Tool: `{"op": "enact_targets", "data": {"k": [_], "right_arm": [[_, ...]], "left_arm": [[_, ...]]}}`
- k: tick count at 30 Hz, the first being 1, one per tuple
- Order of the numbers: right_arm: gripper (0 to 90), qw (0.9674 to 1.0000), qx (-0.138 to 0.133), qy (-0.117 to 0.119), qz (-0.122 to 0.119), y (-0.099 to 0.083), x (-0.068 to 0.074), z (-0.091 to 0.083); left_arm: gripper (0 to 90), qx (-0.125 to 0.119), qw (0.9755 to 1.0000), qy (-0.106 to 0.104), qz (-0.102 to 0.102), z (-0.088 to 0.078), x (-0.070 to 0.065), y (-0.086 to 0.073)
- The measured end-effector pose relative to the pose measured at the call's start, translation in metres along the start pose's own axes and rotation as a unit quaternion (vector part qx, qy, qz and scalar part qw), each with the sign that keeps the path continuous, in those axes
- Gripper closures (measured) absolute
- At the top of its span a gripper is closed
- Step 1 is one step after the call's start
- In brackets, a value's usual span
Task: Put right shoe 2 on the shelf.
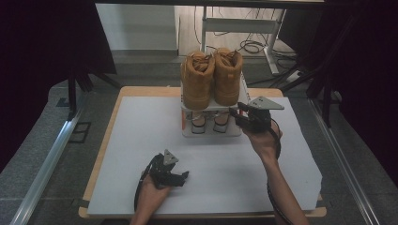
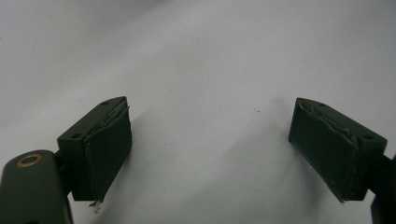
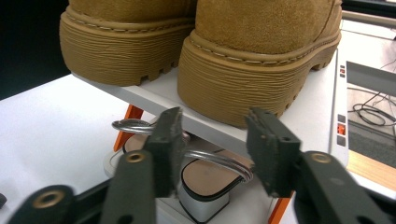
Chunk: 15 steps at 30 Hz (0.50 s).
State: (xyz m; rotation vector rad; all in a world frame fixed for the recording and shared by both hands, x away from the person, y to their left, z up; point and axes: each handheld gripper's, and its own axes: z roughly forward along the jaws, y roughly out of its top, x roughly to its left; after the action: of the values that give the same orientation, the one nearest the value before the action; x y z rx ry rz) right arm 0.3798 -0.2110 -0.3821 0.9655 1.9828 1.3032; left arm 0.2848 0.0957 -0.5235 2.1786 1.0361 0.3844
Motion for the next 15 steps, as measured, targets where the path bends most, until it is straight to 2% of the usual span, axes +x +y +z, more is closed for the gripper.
{"op": "enact_targets", "data": {"k": [7,15], "right_arm": [[40.7,0.9999,-0.009,0.003,-0.002,-0.002,0.0,-0.008],[30.0,0.9999,-0.006,0.009,-0.009,-0.008,0.0,-0.015]], "left_arm": [[13.2,-0.002,1.0,0.0,-0.003,0.0,0.0,0.0],[13.2,-0.002,1.0,0.0,-0.001,0.0,0.0,0.0]]}}
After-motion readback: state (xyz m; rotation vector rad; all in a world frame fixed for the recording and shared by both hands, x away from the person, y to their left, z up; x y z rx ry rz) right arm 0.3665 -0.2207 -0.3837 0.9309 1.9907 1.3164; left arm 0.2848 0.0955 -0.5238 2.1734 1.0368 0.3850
